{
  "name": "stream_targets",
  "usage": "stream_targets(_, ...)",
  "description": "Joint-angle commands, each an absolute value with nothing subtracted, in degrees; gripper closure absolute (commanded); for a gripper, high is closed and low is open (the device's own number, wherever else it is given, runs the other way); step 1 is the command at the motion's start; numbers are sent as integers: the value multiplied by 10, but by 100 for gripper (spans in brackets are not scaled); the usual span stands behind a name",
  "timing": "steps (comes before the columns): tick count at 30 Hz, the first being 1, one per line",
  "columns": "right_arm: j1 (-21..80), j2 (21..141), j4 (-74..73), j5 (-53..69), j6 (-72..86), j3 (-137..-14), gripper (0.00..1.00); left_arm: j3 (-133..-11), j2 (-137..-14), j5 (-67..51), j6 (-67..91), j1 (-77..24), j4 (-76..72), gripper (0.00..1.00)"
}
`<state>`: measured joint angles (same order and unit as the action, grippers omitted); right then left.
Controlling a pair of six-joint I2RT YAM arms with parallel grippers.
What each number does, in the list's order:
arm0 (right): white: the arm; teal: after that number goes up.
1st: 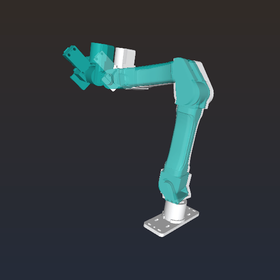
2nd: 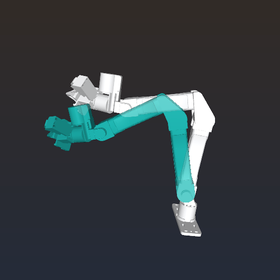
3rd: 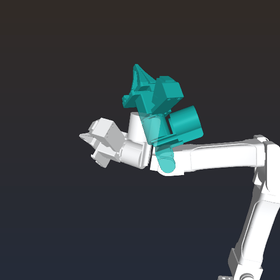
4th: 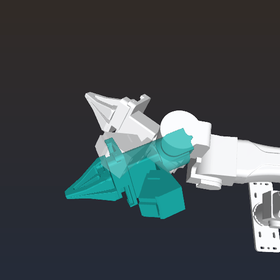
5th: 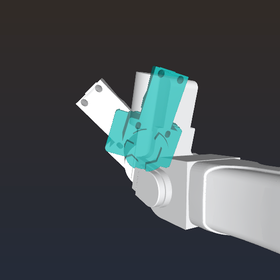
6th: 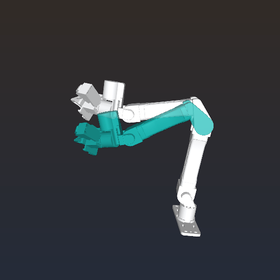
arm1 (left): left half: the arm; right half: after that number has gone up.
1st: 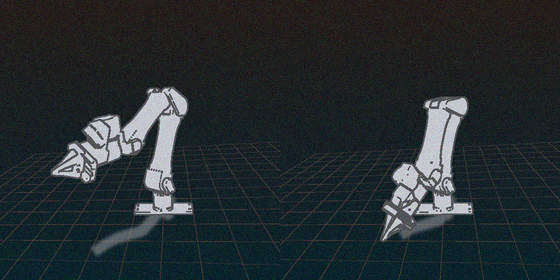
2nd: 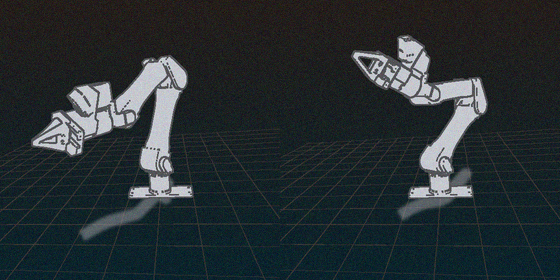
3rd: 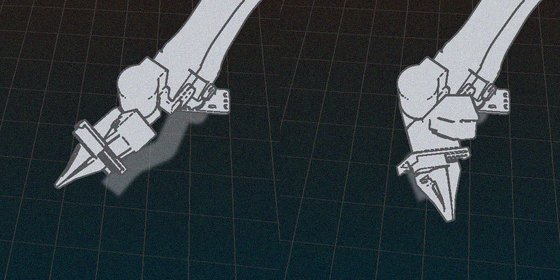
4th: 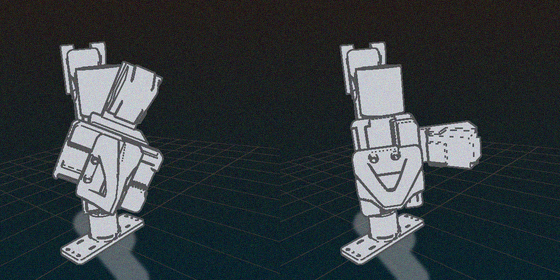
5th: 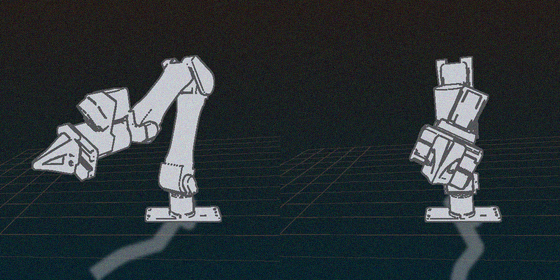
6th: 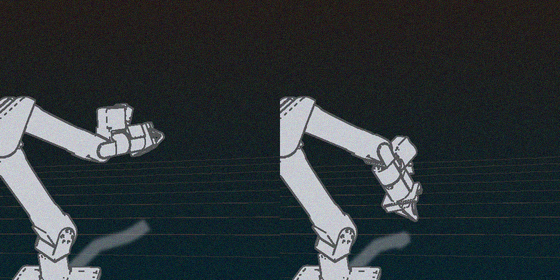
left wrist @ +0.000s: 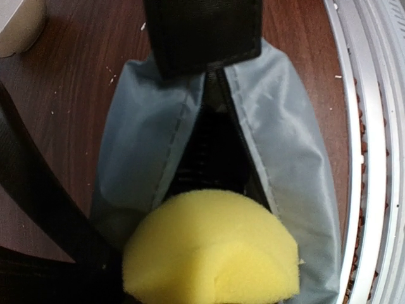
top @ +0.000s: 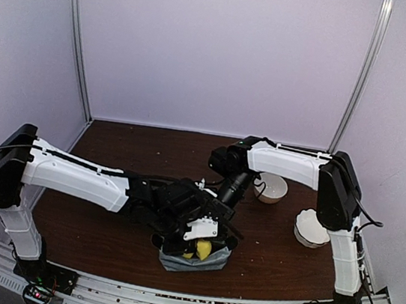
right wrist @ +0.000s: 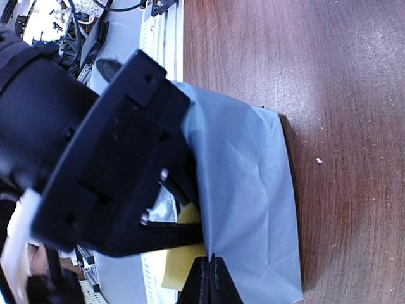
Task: Sort the hair-cutting tools
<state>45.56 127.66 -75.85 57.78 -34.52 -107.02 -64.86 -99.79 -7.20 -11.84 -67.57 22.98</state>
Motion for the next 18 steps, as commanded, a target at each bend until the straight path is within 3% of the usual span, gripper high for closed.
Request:
stream_targets(1, 452, 1282, -773, 606, -348, -1085, 99, -696, -1028, 26, -98, -680, 294, 100)
stream_targets(6, 452, 1281, -778, 615, -347, -1087, 99, -730, -1046, 74, -66, -680, 346, 100)
stream_targets(14, 428, 1284, -765, 631, -311, -1104, 99, -729, -1063, 17, -60, -687, 363, 100)
stream_targets(18, 397, 1238, -731, 583, -273, -1074, 79, -730, -1059, 36, -45, -687, 362, 100)
